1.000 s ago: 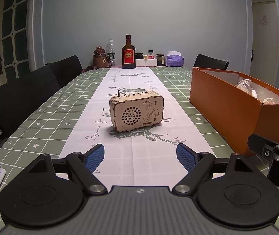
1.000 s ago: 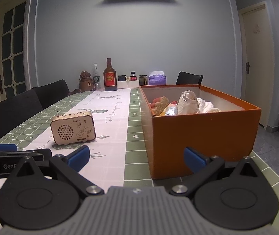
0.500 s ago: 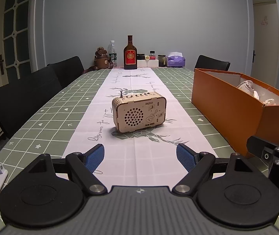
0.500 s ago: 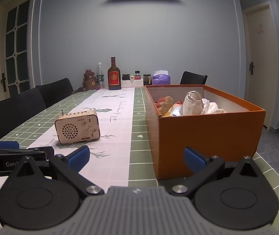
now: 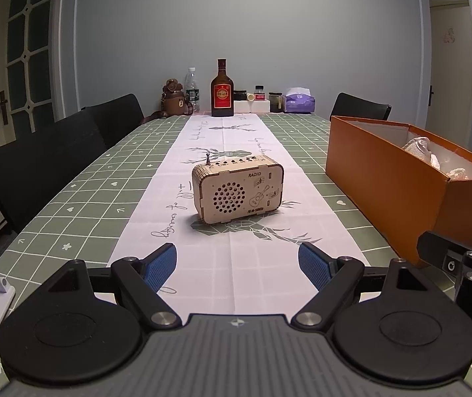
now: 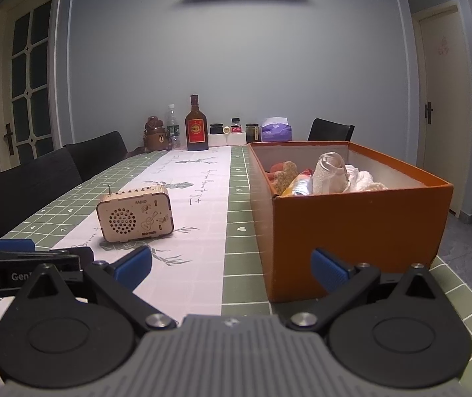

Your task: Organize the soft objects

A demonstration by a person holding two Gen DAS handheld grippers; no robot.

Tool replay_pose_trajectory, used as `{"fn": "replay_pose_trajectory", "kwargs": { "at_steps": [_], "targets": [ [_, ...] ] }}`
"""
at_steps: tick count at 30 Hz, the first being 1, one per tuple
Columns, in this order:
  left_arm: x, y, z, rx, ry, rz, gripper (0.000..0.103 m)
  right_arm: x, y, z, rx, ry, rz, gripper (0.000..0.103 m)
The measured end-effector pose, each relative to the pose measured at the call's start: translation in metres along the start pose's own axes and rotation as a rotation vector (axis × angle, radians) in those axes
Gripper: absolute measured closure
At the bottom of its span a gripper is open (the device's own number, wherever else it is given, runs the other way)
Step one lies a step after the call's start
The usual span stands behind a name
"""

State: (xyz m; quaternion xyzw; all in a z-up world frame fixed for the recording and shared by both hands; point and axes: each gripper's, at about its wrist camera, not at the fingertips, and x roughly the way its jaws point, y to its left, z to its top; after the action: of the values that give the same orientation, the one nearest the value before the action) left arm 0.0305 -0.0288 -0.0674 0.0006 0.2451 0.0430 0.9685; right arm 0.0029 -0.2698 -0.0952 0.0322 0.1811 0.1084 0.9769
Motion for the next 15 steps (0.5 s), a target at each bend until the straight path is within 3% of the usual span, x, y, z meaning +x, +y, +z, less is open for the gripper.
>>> {"fn": "replay_pose_trajectory", "kwargs": {
  "at_steps": [15],
  "targets": [
    [0.0006, 0.0009, -0.001, 0.001, 0.003, 0.003, 0.005, 0.0005, -0.0009, -0.0012, 0.004, 0.007, 0.004, 0.003]
  ]
}}
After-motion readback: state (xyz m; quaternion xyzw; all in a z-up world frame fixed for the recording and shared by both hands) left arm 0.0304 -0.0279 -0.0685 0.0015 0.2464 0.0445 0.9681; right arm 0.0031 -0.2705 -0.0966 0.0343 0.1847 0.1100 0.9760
